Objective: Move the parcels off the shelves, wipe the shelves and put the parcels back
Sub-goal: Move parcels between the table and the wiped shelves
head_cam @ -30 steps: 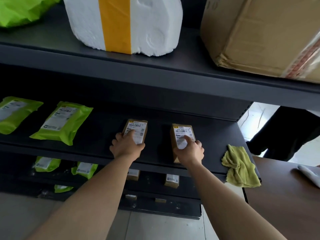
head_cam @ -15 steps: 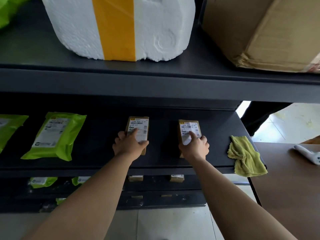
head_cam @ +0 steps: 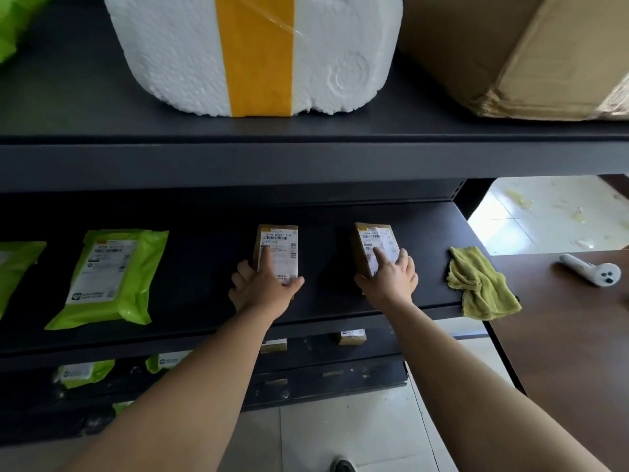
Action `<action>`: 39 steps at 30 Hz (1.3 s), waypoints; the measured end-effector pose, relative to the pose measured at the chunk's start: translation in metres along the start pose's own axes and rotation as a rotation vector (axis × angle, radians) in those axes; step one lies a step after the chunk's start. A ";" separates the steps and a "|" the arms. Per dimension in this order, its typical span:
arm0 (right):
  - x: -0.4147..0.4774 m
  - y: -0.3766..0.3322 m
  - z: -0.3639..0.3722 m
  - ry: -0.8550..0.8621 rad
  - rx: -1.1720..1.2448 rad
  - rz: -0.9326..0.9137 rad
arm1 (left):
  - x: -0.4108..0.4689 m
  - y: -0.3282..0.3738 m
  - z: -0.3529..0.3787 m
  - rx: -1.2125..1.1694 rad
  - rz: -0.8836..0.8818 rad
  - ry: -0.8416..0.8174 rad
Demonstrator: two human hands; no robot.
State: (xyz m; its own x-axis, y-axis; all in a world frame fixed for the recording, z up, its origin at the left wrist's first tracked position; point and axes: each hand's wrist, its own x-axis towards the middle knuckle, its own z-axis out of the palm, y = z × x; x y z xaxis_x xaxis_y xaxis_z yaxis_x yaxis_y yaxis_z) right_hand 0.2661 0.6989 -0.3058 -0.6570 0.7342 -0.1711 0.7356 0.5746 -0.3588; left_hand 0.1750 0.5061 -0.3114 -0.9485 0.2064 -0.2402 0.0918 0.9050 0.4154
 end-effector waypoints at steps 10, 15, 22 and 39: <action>-0.014 0.010 0.002 0.050 -0.008 -0.069 | -0.012 -0.001 0.000 -0.083 -0.023 -0.010; -0.009 0.012 0.002 0.052 0.005 -0.086 | -0.009 0.000 0.002 -0.074 -0.045 -0.009; -0.013 0.022 -0.005 0.041 -0.010 -0.117 | -0.019 0.004 -0.003 -0.033 -0.041 0.027; -0.125 0.007 0.053 -0.062 0.296 -0.377 | -0.140 -0.120 -0.011 -0.141 -0.219 0.091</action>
State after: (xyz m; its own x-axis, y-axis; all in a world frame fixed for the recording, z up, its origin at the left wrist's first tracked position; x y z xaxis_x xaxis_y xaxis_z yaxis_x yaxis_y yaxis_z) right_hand 0.3448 0.5917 -0.3354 -0.8838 0.4670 -0.0300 0.3719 0.6621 -0.6506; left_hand 0.2940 0.3648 -0.3180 -0.9650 -0.0288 -0.2605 -0.1558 0.8624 0.4817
